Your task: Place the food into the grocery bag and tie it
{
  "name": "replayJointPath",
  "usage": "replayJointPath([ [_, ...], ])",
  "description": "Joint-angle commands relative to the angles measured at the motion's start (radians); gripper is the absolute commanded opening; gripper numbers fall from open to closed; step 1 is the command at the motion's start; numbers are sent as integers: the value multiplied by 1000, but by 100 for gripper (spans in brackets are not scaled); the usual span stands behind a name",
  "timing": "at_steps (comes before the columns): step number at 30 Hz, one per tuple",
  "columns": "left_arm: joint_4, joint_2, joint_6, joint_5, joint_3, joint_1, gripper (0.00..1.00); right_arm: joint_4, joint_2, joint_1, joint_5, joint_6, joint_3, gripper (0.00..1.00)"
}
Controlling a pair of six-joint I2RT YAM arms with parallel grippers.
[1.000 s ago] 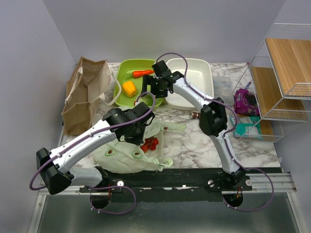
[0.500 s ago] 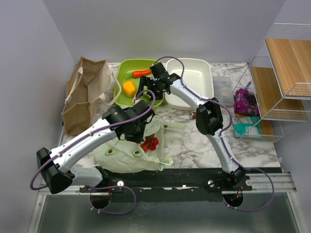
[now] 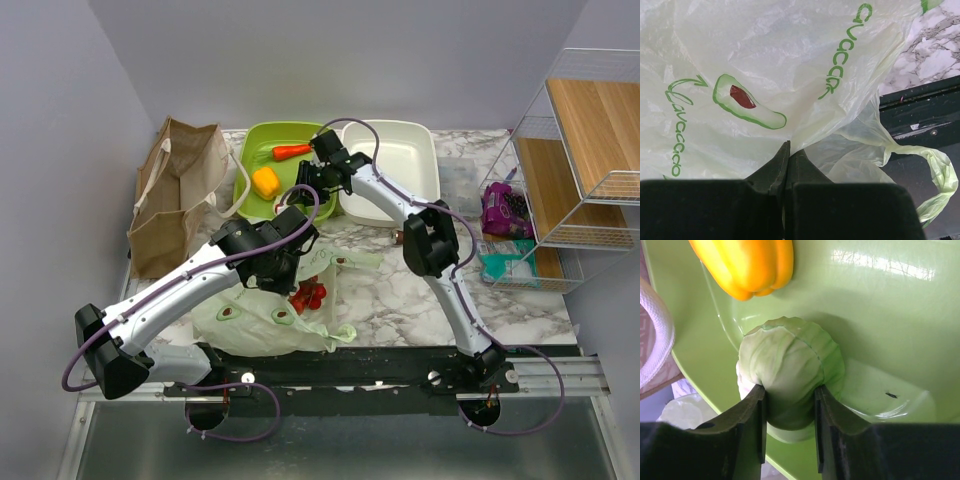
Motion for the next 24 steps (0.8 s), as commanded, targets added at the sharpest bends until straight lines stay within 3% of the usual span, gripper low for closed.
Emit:
replayJointPath([
  [1,-12,6,-15,-6,28,6,0,-46,12,8,-2,-32,-20,33],
  [10,-13,33,-12,-12,61,6,0,-36,-78,1,-36,-54,26,25],
  [24,-22,95,15,-40,140,8,0,47,-272,-132,-165,43,-21,7],
])
